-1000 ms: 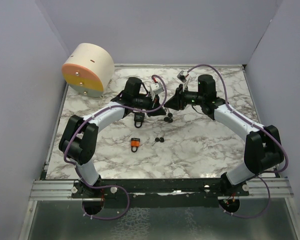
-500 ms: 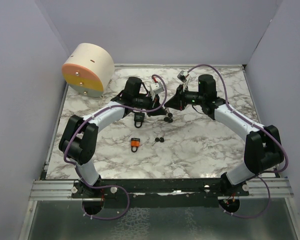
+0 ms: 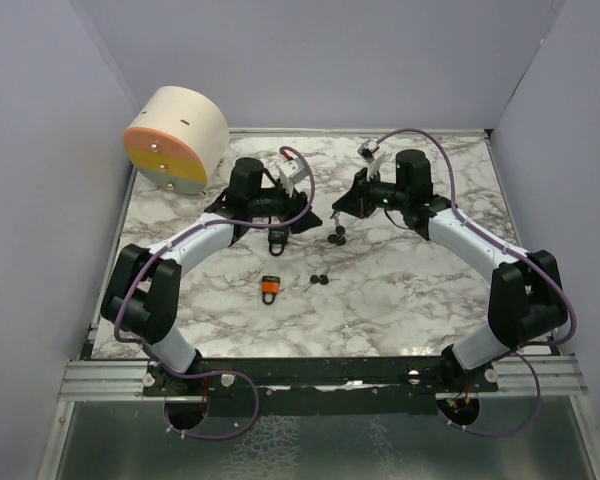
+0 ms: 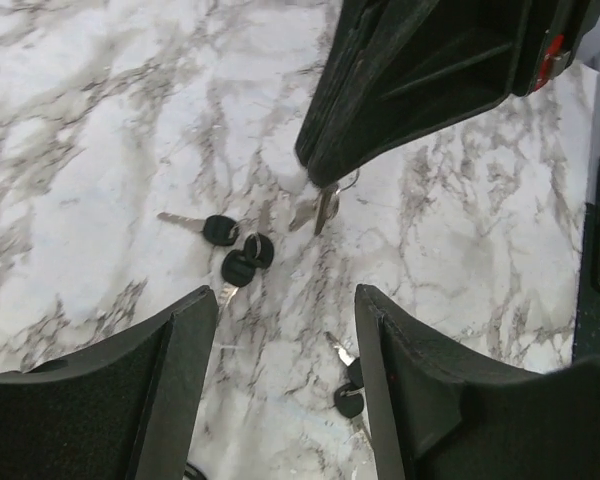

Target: Unlock with the key

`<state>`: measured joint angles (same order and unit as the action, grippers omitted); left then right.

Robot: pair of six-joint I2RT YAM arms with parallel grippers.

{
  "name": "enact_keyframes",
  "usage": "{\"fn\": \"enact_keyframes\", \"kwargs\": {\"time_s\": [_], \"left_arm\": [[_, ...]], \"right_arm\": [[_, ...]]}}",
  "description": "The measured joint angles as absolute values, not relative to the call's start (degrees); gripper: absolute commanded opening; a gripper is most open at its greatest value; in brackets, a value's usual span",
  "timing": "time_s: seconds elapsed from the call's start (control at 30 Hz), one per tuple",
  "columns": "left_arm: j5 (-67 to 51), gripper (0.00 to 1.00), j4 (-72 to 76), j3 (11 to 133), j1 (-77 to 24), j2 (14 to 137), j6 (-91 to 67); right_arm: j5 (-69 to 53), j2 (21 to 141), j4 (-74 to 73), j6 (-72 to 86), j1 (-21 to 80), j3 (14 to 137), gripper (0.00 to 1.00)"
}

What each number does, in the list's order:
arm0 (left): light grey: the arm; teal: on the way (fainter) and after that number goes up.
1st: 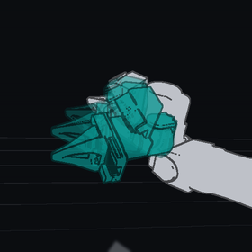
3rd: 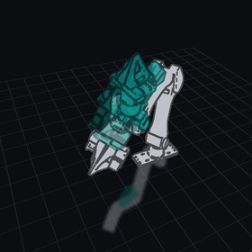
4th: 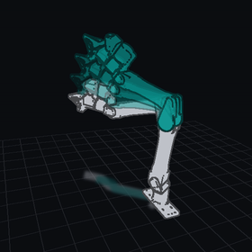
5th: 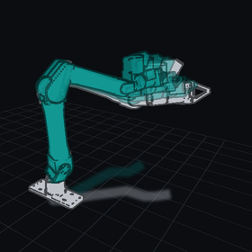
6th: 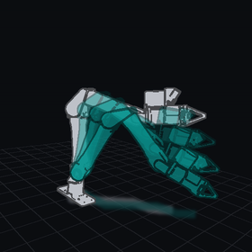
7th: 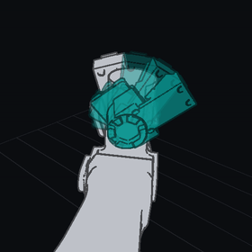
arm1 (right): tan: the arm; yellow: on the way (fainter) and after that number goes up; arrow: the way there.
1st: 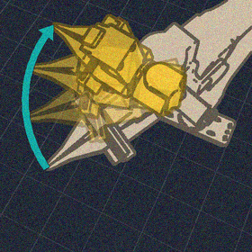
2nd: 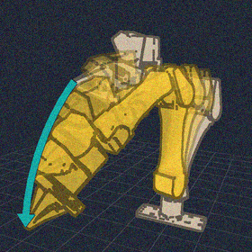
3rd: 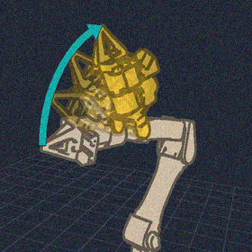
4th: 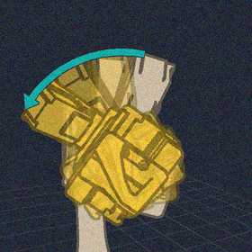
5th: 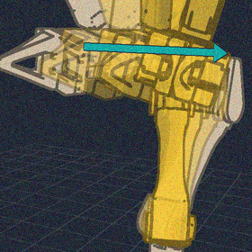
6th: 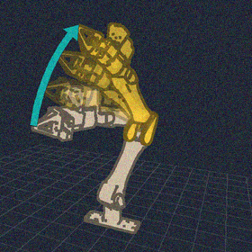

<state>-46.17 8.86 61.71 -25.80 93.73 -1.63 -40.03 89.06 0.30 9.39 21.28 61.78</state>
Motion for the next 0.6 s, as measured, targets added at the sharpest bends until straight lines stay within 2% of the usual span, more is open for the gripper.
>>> {"fn": "enact_keyframes", "kwargs": {"time_s": [0.03,0.1,0.2,0.6], "left_arm": [[-45.2,0.65,9.6,60.8,-25.3,92.8,-2.1],[-43.2,0.75,10.9,59.0,-24.3,91.1,-2.8],[-37.4,0.97,13.5,56.1,-23.7,88.8,-4.4],[-4.8,0.99,17.2,53.7,-23.7,88.1,-17.4]], "right_arm": [[-39.2,89.1,0.3,9.7,21.3,61.8,0.01],[-37.5,89.1,0.2,10.4,21.2,61.6,0.01],[-34.9,89.1,0.2,11.7,21.0,61.3,0.01],[-27.4,88.8,1.3,20.9,19.9,57.6,0.01]]}}
